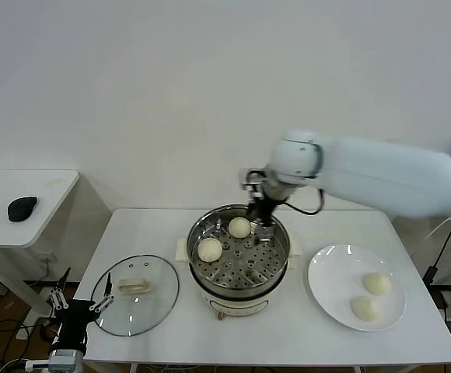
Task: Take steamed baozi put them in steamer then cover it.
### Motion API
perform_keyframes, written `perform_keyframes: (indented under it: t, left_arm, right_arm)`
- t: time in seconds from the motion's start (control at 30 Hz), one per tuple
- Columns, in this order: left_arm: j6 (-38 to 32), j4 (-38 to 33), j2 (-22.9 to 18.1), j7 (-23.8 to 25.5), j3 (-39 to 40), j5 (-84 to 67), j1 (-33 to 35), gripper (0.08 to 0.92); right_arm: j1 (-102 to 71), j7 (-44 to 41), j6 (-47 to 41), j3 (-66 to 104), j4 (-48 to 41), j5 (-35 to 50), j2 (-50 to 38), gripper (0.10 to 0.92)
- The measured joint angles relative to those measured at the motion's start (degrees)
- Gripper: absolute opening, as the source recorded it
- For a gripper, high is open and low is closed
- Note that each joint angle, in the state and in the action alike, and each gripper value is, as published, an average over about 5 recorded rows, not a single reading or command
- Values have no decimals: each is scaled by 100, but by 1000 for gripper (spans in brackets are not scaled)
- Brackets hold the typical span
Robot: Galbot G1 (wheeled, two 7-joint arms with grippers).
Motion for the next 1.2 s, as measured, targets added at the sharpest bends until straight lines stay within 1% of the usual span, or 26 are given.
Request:
perform_keyframes:
  t: [0.17, 0.37, 0.53, 0.7, 0.93, 1.2]
  left_arm:
    - [-3, -17, -48, -6, 20, 49, 56, 823]
    - [-21, -28, -93, -18, 19, 92, 120, 823]
    - [-40, -27, -126, -25, 13, 129, 167, 823]
    - [-48, -38, -154, -26, 20, 175, 199, 823]
    - [-27, -102, -185, -25, 41, 213, 210, 823]
    - [-19, -152, -216, -17, 32, 214, 241, 823]
  right_arm:
    - [49, -456, 508, -1, 354, -593, -886, 823]
    - [-214, -728, 1041, 127, 641, -1371, -1860, 823]
    - [-837, -778, 1365, 544, 791, -1977, -2580, 823]
    - [-1891, -698, 1592, 1316, 854, -2552, -3184, 823]
    - [-3666, -536, 1753, 2660, 799, -3172, -3600, 823]
    - [-5080, -405, 1860, 3622, 654, -3618, -3638, 823]
